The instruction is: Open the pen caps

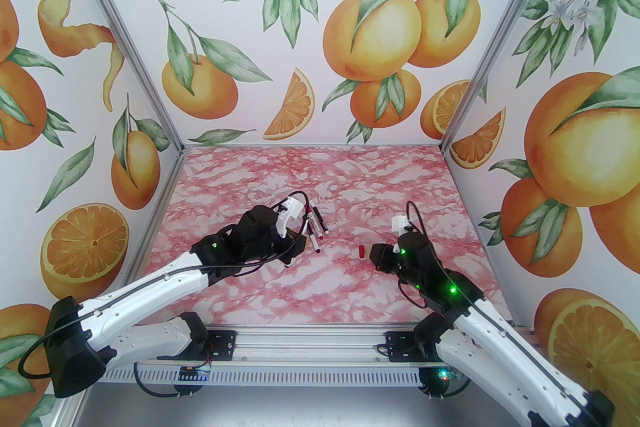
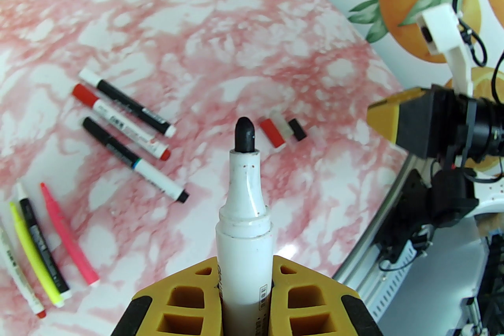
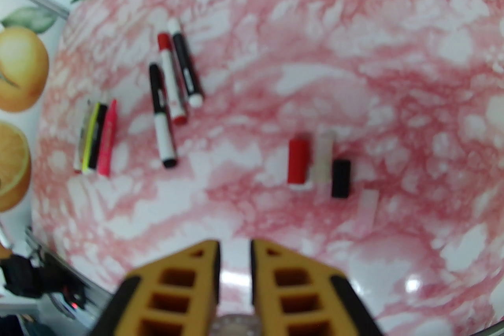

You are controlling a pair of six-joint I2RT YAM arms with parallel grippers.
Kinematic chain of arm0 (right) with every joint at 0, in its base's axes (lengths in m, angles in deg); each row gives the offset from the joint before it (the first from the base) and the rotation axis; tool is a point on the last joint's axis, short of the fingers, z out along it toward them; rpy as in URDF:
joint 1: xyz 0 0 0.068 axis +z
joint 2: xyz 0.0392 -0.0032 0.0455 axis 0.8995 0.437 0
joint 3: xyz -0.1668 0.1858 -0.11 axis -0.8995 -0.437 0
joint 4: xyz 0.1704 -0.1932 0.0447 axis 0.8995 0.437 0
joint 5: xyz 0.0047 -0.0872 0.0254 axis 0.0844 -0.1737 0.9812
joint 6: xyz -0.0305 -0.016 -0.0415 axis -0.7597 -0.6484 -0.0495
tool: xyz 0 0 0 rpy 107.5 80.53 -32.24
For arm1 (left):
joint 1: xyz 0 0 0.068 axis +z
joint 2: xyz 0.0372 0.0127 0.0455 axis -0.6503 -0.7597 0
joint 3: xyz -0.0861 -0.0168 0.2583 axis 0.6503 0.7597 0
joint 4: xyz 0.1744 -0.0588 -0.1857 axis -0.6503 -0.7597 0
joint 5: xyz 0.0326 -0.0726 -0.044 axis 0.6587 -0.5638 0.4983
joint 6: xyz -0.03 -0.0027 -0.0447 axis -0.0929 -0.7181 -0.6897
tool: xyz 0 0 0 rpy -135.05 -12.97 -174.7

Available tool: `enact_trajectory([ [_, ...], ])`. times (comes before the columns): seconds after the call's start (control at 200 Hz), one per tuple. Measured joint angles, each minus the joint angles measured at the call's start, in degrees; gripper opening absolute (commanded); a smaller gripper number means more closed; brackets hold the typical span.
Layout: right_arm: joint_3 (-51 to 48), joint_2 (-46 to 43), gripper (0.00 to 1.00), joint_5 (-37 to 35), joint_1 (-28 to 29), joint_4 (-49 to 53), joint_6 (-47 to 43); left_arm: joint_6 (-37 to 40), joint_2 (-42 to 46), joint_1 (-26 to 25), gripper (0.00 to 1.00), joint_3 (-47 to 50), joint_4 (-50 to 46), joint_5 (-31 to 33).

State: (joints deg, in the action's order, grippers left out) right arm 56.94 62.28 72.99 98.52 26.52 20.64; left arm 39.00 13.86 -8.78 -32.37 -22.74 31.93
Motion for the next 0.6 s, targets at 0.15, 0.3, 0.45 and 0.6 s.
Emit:
enact_trajectory([
  [0.15,-2.58,2.38,0.14,-2.19,5.22,0.15,1.07,-0.48,0.15,0.11,0.01,0.96,-0.90,3.10],
  [0.3,-4.35,6.34,0.14,-5.53,10.84,-0.50,3.19,-1.44,0.37,0.33,0.01,2.40,-0.85,5.22],
  [0.45,-5.29,10.84,0.14,-8.46,13.97,-2.49,5.62,-1.31,-0.35,0.59,0.01,2.27,-0.79,5.42],
  [0.6,-5.60,16.48,0.15,-10.82,15.21,-5.70,7.43,-1.33,-2.10,0.59,0.02,2.23,-0.52,5.35],
])
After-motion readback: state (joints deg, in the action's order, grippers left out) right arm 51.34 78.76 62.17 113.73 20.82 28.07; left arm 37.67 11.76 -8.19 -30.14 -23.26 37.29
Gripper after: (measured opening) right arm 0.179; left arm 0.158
